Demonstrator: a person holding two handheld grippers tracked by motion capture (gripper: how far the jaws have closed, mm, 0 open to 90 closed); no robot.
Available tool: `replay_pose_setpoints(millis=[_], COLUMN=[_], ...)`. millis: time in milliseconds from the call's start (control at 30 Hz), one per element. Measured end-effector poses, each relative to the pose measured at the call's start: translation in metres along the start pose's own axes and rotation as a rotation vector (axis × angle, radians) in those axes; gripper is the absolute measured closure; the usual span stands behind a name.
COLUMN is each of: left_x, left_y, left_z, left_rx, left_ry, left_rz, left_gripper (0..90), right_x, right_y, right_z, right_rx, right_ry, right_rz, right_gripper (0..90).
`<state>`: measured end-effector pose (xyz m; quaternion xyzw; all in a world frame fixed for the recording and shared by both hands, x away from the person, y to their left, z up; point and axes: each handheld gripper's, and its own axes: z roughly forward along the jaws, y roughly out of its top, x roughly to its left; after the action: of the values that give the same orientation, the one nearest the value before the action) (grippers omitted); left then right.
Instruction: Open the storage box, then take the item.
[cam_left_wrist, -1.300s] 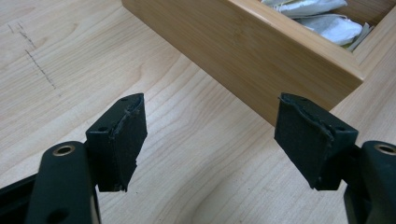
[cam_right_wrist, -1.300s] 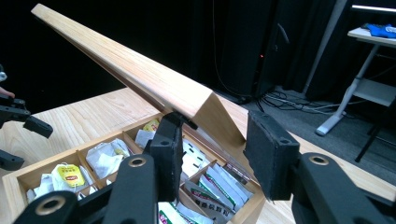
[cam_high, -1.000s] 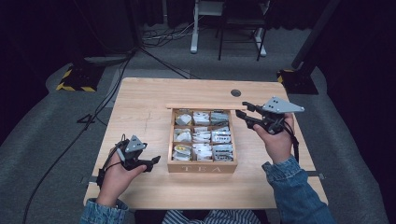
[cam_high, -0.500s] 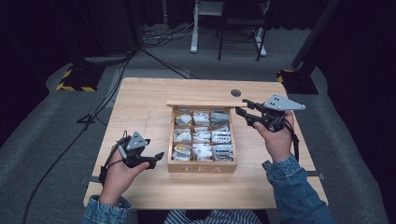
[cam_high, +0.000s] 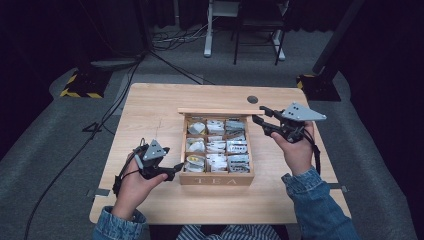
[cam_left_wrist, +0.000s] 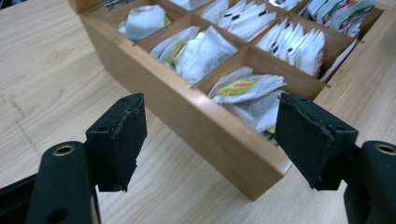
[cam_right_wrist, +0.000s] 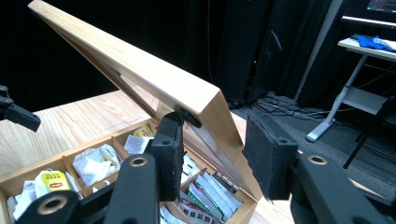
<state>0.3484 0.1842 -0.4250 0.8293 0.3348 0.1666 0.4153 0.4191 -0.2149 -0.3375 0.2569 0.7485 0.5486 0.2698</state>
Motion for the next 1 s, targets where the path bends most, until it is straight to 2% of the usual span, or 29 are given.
replay_pose_setpoints(millis=[100, 133, 200, 333, 500, 533, 767, 900, 1000], left_x=[-0.002, -0.006, -0.007, -0.018, -0.027, -0.032, -0.043, -0.055, -0.067], left_y=[0.004, 0.008, 0.01, 0.02, 0.027, 0.03, 0.038, 0.045, 0.054], left_z=[0.001, 0.003, 0.004, 0.01, 0.015, 0.019, 0.029, 0.04, 0.052], left_rx=[-0.006, -0.014, -0.016, -0.032, -0.036, -0.038, -0.044, -0.04, -0.047], left_ry=[-0.007, -0.022, -0.018, -0.049, -0.062, -0.073, -0.093, -0.124, -0.19], left_rz=[0.008, 0.006, 0.018, 0.029, 0.046, 0.05, 0.054, 0.079, 0.094], left_gripper=[25.9, 26.0, 26.0, 26.0, 26.1, 26.2, 29.4, 31.3, 38.6], right_x=[0.0, 0.0, 0.0, -0.001, -0.001, -0.001, -0.004, -0.004, -0.003], right_y=[-0.001, -0.001, -0.001, -0.001, 0.0, 0.001, 0.002, 0.002, 0.001], right_z=[0.0, -0.001, 0.0, 0.0, 0.0, 0.0, 0.003, 0.005, 0.007], right_rx=[0.001, 0.002, -0.001, 0.003, 0.003, 0.005, -0.01, -0.008, -0.005], right_ry=[0.004, 0.006, 0.008, 0.01, 0.007, 0.003, 0.002, 0.007, 0.01], right_rz=[0.001, 0.005, 0.005, 0.011, 0.007, 0.01, 0.012, 0.018, 0.02], right_gripper=[57.6, 57.5, 57.5, 57.4, 57.4, 57.4, 57.6, 57.1, 57.2])
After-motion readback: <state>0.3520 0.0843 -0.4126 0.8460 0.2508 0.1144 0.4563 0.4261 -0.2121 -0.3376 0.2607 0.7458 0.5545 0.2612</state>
